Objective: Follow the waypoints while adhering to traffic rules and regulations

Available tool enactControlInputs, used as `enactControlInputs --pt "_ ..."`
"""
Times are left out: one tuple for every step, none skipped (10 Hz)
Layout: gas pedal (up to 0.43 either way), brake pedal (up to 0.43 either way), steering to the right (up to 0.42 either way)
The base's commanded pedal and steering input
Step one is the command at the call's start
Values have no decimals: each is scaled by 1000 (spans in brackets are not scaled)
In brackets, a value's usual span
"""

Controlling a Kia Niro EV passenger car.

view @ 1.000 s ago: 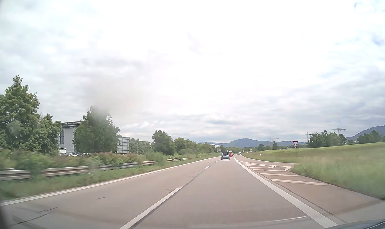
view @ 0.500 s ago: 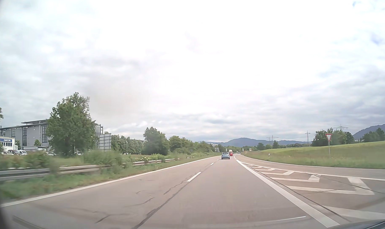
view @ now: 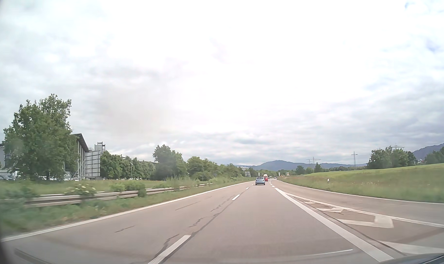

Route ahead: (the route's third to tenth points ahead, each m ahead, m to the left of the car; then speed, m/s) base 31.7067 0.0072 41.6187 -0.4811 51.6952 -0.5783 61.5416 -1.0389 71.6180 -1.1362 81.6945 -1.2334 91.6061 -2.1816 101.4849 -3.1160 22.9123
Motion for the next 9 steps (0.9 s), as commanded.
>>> enactControlInputs --pt "209 0 3" --pt "209 0 3" --pt "209 0 3" --pt "209 0 3" --pt "209 0 2" --pt "209 0 2" --pt "209 0 3" --pt "209 0 3" --pt "209 0 3"
